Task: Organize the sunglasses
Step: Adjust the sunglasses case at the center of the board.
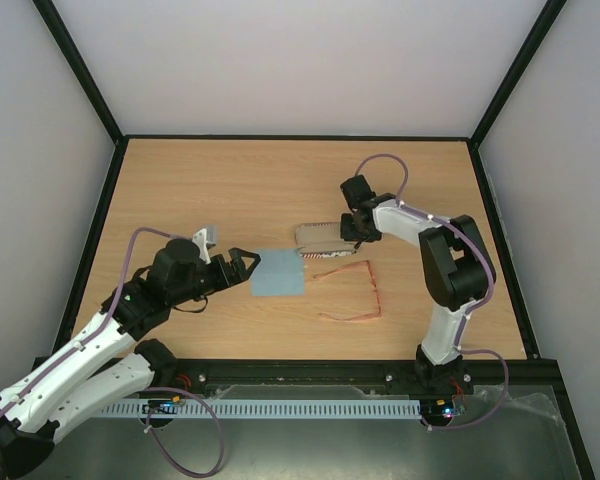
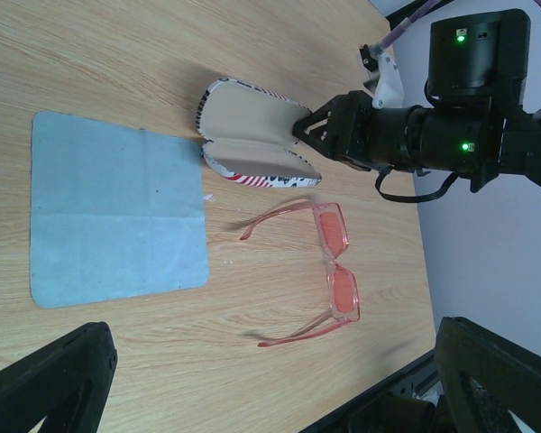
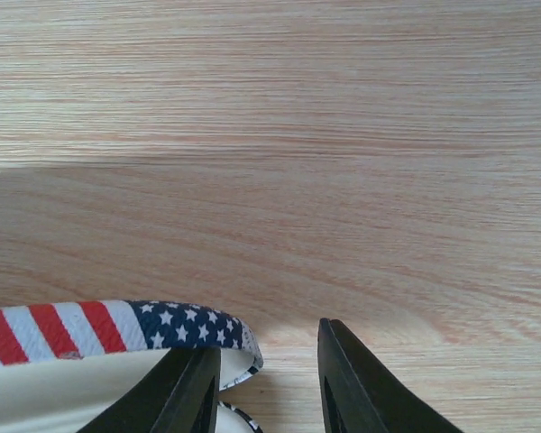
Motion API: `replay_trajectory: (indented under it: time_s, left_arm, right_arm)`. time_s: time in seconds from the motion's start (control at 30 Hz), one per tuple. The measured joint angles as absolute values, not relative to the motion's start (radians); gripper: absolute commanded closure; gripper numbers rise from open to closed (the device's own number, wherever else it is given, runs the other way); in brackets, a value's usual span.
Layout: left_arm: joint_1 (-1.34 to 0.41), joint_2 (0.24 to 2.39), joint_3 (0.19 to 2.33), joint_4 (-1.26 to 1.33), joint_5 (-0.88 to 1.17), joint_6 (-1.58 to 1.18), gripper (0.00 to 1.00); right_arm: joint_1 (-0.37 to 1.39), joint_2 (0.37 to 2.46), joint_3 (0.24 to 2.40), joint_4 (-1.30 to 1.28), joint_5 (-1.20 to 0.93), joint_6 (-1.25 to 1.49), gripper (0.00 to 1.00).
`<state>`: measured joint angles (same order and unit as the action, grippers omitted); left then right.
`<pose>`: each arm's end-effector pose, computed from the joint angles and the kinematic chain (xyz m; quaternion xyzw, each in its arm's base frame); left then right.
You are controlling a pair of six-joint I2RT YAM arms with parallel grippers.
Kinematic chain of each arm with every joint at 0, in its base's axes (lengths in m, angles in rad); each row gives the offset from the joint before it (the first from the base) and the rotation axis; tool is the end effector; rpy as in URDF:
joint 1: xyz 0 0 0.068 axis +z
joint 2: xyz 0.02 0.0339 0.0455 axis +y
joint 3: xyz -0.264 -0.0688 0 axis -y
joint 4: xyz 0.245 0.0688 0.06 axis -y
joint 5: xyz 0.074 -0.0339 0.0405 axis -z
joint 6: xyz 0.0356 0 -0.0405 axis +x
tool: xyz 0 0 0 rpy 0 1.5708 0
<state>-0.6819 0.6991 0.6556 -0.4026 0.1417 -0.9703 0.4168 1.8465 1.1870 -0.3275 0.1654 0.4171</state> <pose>0.1240 -0.1072 0.2855 -0.0839 0.8405 -0.4316 0.3164 0.3520 0.1494 0.1738 0.0239 0.9544 0.0438 0.2943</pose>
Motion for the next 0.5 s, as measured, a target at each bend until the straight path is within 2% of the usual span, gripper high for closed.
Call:
replay_trajectory:
  time_s: [0.5]
  left_arm:
    - [-0.682, 0.699, 0.656, -0.403, 0.142, -0.970, 0.01]
  right_arm:
    - [0.375, 1.858, 1.196, -0.328, 0.241, 0.427, 0.68]
